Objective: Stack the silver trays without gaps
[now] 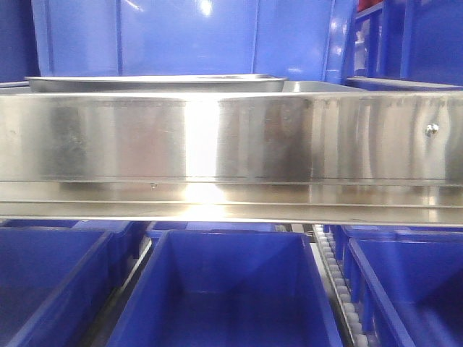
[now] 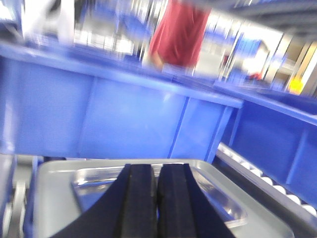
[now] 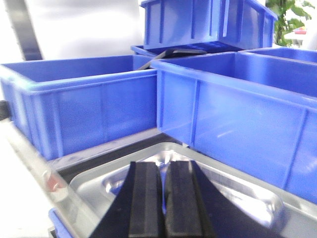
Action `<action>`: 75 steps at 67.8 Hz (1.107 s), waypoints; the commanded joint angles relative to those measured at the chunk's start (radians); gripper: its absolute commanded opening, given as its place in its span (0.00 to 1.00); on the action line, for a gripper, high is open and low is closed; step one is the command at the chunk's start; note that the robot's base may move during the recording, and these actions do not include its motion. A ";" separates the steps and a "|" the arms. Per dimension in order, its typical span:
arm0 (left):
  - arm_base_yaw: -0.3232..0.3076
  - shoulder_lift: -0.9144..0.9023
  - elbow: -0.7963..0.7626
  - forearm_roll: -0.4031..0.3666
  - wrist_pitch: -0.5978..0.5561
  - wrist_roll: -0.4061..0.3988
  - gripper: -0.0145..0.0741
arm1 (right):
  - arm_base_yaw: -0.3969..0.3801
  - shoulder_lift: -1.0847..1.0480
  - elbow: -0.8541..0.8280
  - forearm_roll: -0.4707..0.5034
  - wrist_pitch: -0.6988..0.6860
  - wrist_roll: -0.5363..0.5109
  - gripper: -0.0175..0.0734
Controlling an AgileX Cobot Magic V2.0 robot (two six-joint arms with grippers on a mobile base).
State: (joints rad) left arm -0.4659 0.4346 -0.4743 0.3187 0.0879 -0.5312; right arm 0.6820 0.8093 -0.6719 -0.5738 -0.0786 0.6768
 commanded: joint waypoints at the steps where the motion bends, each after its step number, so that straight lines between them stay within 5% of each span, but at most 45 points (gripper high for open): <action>1: 0.001 -0.099 0.067 0.009 -0.021 0.009 0.15 | 0.000 -0.066 0.054 -0.036 -0.032 -0.009 0.16; 18: 0.001 -0.283 0.127 0.009 0.126 0.009 0.15 | 0.000 -0.282 0.187 -0.043 -0.022 -0.009 0.16; 68: 0.001 -0.297 0.127 0.009 0.128 0.009 0.15 | 0.000 -0.389 0.189 -0.043 0.011 -0.009 0.16; 75: 0.001 -0.297 0.127 0.009 0.128 0.009 0.15 | -0.011 -0.409 0.198 0.074 0.019 -0.025 0.16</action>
State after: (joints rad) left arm -0.4659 0.1420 -0.3454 0.3248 0.2260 -0.5248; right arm 0.6820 0.4189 -0.4838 -0.5718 -0.0541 0.6768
